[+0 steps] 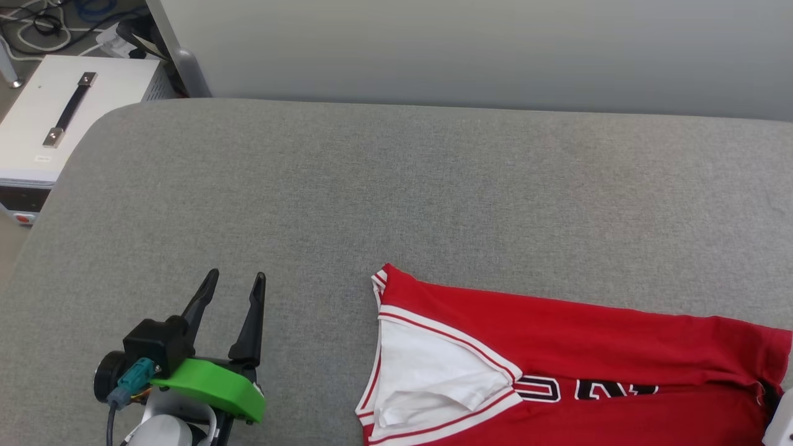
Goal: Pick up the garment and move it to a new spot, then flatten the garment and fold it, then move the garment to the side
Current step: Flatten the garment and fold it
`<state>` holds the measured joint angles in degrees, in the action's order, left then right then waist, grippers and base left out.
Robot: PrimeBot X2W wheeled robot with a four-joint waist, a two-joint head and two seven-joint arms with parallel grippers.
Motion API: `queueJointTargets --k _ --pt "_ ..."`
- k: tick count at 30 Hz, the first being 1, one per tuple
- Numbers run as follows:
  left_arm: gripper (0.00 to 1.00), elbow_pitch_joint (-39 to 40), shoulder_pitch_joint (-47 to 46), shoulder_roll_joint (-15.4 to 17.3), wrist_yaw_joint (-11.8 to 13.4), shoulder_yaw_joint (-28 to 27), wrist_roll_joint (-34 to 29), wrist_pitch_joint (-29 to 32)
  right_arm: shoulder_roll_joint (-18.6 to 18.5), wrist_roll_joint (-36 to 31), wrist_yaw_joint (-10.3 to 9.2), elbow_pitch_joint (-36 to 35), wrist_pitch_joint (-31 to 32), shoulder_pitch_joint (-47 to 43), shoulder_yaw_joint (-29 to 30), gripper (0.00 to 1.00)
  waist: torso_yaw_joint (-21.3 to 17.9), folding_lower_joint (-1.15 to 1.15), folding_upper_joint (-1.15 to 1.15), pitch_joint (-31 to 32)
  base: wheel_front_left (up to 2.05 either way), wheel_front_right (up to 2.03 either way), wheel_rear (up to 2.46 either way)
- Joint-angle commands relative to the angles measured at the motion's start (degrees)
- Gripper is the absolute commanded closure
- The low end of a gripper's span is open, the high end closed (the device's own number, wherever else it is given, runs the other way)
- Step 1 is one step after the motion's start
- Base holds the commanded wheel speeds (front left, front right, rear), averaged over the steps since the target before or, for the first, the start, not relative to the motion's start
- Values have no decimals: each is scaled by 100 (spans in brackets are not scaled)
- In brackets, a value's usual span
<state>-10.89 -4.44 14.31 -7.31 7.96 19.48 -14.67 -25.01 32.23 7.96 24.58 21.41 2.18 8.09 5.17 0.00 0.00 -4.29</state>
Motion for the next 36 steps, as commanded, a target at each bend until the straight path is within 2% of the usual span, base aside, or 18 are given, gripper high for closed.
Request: queueJointTargets --k 1,6,13,22,26,29,32,36 --pt "0 -29 113 26 -17 31 38 -32 29 68 -47 -112 -38 -82 -6 100 10 0 0 135 0 0 0" --pt "0 -71 213 8 -17 162 120 -33 127 153 -47 -706 18 -427 -114 100 61 0 0 374 0 0 0" --pt "0 -1 285 -55 -17 208 135 -33 351 140 -47 -1676 492 -870 -329 100 192 0 0 515 0 0 0" --pt "0 9 369 -156 -17 118 153 -33 1329 322 -47 -2580 1186 -1088 -512 100 464 0 0 555 0 0 0" --pt "0 -4 370 -175 -17 50 160 -33 1856 454 -47 -2830 1403 -1006 -689 100 577 0 0 545 0 0 0" --pt "0 -6 363 -176 -17 13 165 -33 2088 587 -47 -2925 1460 -898 -881 100 647 0 0 544 0 0 0" --pt "0 -18 354 -175 -17 -30 177 -33 2186 790 -47 -2901 1415 -793 -1059 100 710 0 0 533 0 0 0" --pt "0 -42 312 -173 -17 -52 217 -33 2209 1313 -47 -2645 1042 -600 -1415 100 801 0 0 480 0 0 0"
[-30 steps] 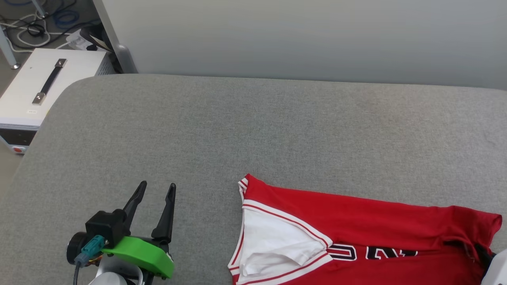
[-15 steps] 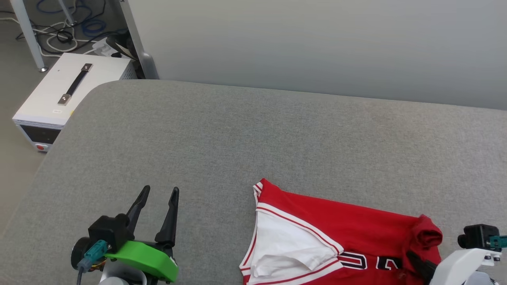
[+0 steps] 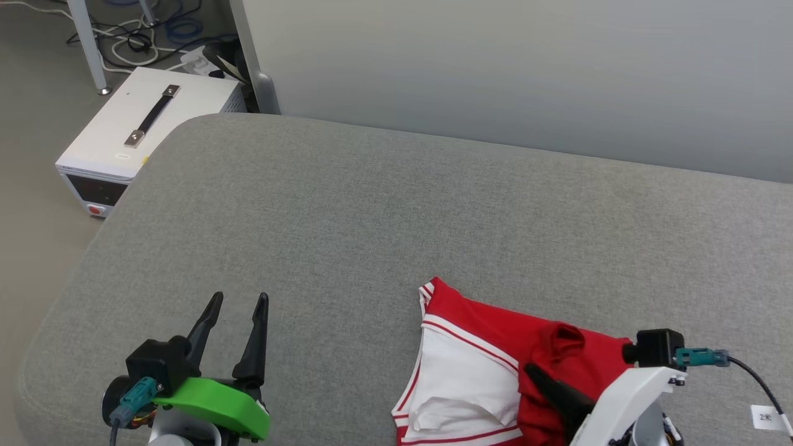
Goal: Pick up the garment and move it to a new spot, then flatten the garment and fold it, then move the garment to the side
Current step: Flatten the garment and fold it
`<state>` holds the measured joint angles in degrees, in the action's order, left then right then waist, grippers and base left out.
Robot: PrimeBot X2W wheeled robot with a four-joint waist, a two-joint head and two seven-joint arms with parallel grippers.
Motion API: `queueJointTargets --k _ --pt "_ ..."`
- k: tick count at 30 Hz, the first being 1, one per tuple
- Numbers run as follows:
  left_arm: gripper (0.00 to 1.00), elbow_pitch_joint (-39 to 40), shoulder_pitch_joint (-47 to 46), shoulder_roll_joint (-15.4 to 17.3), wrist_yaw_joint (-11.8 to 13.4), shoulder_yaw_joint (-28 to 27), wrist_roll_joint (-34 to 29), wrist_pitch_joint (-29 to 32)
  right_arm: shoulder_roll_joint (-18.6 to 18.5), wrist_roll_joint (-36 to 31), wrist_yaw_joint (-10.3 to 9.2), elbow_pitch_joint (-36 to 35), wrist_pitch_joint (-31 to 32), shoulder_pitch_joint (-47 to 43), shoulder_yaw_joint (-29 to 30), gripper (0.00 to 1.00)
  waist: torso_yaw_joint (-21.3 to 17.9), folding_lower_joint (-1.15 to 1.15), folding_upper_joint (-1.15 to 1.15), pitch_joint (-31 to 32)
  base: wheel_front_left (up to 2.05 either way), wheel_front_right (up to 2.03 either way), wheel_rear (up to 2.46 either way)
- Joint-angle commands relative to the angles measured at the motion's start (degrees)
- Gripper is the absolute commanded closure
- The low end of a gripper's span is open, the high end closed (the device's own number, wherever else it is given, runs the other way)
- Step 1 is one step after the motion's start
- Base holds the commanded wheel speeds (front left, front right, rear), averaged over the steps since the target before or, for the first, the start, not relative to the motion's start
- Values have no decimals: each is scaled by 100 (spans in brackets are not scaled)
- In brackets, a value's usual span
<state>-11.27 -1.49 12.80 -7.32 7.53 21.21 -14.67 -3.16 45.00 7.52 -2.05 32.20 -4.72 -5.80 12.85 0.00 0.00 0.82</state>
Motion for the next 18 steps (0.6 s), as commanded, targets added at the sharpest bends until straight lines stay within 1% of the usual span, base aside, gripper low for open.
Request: queueJointTargets --k 1,3,8,11,16,17,18 --pt "0 -5 4 -19 -16 -10 45 -33 25 162 -3 125 -161 160 -154 100 59 0 0 -51 0 0 0" --pt "0 -5 -13 -11 -16 -13 46 -33 26 347 -3 367 -370 297 -354 100 98 0 0 -75 0 0 0" --pt "0 -18 -67 -21 -16 -22 46 -33 27 403 -3 1038 -837 709 -770 100 198 0 0 -149 0 0 0" --pt "0 -23 -91 -38 -16 8 42 -33 27 548 -3 1500 -1164 946 -985 100 277 0 0 -182 0 0 0" --pt "0 -49 -108 -57 -16 18 44 -33 27 624 -3 2160 -1514 1312 -1267 100 362 0 0 -223 0 0 0" --pt "0 -53 -110 -61 -16 19 45 -33 27 618 -3 2306 -1590 1392 -1302 78 378 0 0 -241 0 0 0" --pt "0 -57 -115 -66 -16 23 45 -33 27 595 -3 2427 -1677 1472 -1340 5 396 0 0 -256 0 0 0"
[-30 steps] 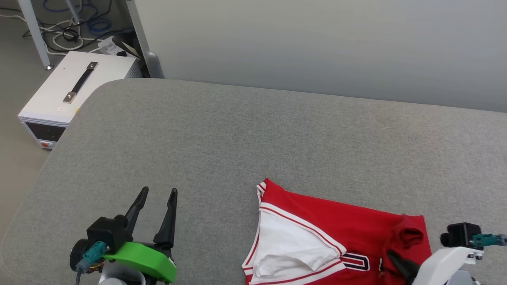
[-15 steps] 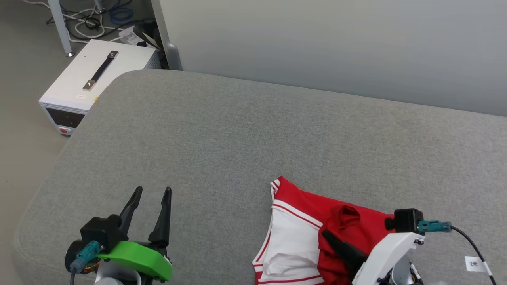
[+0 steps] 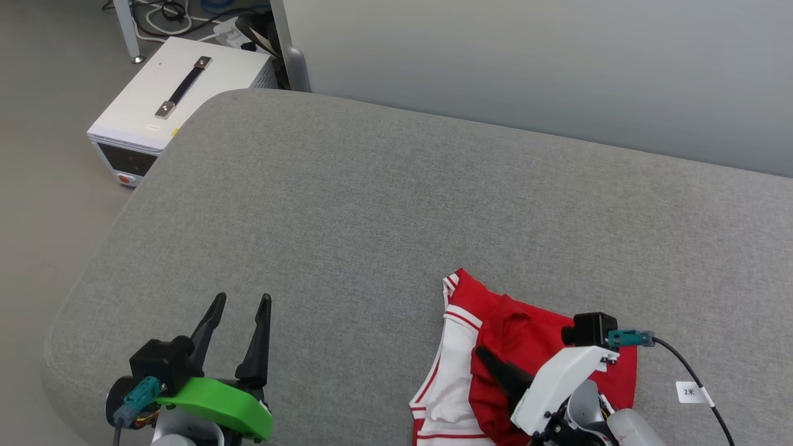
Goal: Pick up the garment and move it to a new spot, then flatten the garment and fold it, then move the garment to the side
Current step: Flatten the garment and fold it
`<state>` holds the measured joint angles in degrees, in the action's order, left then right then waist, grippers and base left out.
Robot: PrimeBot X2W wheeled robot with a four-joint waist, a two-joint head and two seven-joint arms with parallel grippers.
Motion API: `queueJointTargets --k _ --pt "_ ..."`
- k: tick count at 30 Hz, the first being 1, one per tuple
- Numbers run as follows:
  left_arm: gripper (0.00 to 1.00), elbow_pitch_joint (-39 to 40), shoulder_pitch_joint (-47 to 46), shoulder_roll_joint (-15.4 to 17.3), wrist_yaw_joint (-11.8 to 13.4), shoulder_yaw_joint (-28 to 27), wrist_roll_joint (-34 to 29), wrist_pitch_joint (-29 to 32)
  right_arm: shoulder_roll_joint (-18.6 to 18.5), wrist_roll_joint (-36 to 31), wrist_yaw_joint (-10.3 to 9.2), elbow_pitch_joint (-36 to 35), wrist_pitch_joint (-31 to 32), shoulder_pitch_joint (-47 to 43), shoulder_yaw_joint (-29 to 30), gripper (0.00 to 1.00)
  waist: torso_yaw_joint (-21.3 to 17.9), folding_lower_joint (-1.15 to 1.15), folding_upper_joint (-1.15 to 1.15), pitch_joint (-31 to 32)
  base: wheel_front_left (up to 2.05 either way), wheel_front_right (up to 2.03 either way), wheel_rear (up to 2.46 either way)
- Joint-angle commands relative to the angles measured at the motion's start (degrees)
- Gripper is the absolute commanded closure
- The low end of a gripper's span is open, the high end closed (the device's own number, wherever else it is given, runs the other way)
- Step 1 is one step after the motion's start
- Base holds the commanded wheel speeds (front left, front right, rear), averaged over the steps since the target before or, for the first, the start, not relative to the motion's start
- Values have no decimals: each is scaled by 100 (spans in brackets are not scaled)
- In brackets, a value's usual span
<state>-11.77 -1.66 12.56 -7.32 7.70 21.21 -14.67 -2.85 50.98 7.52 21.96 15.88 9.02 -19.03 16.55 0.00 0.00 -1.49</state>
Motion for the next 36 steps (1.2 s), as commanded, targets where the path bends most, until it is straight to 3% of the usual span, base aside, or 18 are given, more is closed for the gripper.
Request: queueJointTargets --k 1,10,17,19,26,34,36 --pt "0 -10 -102 -45 -16 9 45 -33 -3 22 -3 105 -102 153 -55 0 37 0 0 -31 0 0 0" --pt "0 -57 -90 -62 -16 -25 27 -33 -3 525 -3 311 -333 483 -587 0 21 0 0 -21 0 0 0" --pt "0 -30 -88 -79 -16 13 21 -33 -3 480 -3 250 -342 687 -666 0 -110 0 0 55 0 0 0" --pt "0 -1 -78 -70 -16 56 20 -33 -17 -39 -3 167 -411 837 -589 0 -177 0 0 76 0 0 0" --pt "0 203 -117 -166 -16 101 223 -33 -703 -2126 -3 -396 -800 1120 -143 0 -467 0 0 109 0 0 0" --pt "0 460 -154 -211 -16 116 224 -33 -1512 -3401 -3 -1161 -1663 788 554 0 -868 0 0 149 0 0 0" --pt "0 512 -131 -219 -16 129 204 -33 -1540 -3542 -3 -1303 -1904 570 853 0 -949 0 0 166 0 0 0"
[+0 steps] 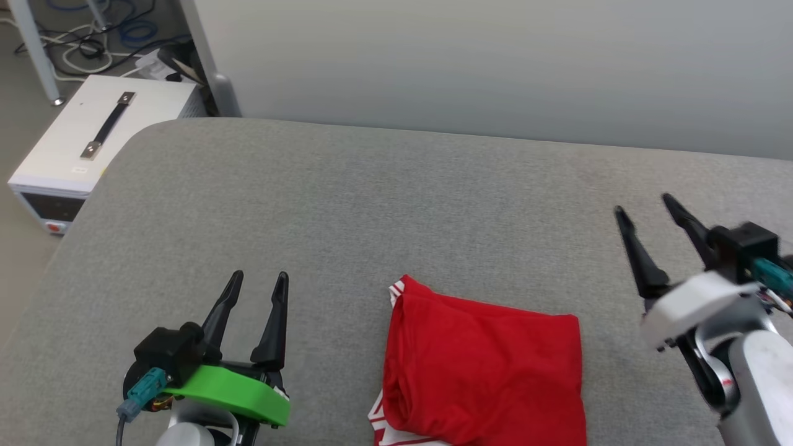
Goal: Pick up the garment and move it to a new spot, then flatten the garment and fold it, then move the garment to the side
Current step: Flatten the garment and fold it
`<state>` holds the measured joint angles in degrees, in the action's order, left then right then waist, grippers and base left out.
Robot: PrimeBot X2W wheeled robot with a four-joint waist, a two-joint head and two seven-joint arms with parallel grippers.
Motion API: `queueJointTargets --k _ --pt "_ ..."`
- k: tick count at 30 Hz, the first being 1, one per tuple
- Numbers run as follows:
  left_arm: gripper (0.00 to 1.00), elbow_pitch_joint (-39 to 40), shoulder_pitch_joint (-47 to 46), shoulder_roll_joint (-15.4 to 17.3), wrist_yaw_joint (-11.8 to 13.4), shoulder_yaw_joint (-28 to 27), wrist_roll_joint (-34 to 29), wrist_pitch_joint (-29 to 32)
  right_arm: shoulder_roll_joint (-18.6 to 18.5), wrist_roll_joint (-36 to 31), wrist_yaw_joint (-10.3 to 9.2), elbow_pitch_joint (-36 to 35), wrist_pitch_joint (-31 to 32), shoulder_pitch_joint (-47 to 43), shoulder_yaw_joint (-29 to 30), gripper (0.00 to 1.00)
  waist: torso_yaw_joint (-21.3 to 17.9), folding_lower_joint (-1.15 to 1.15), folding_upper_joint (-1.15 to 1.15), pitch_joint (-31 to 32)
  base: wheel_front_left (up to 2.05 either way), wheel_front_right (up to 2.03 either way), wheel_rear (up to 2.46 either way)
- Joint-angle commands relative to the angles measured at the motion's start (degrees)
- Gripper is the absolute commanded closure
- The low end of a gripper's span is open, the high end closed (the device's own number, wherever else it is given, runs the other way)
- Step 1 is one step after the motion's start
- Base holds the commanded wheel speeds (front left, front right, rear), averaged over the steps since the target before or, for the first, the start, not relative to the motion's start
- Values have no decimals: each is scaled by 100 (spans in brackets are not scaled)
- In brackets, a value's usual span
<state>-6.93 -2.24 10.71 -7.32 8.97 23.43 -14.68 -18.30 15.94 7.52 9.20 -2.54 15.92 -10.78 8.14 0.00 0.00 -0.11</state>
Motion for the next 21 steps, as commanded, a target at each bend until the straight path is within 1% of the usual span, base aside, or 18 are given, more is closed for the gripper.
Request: queueJointTargets --k 1,3,6,11,15,17,21 --pt "0 54 -53 -44 -16 -10 -29 -32 -13 -129 -3 -103 -198 -256 160 0 -156 0 0 33 0 0 0" --pt "0 117 -17 -54 -16 -12 -41 -32 20 -248 -3 -216 -439 -520 438 0 -231 0 0 32 0 0 0" --pt "0 239 57 -69 -16 -9 -91 -32 201 -306 -3 -399 -719 -921 832 0 -318 0 0 20 0 0 0" --pt "0 377 184 -82 -16 -22 -146 -32 633 -366 -3 -802 -996 -1600 1318 0 -408 0 0 20 0 0 0" --pt "0 384 293 -72 -16 16 -263 -32 861 -433 -3 -976 -1131 -1945 1527 0 -454 0 0 19 0 0 0" --pt "0 346 334 -35 -16 59 -355 -32 919 -504 -3 -991 -1165 -2047 1527 0 -471 0 0 13 0 0 0" --pt "0 294 369 -64 -16 58 -409 -32 1032 -535 -3 -964 -1208 -2104 1551 0 -476 0 0 7 0 0 0"
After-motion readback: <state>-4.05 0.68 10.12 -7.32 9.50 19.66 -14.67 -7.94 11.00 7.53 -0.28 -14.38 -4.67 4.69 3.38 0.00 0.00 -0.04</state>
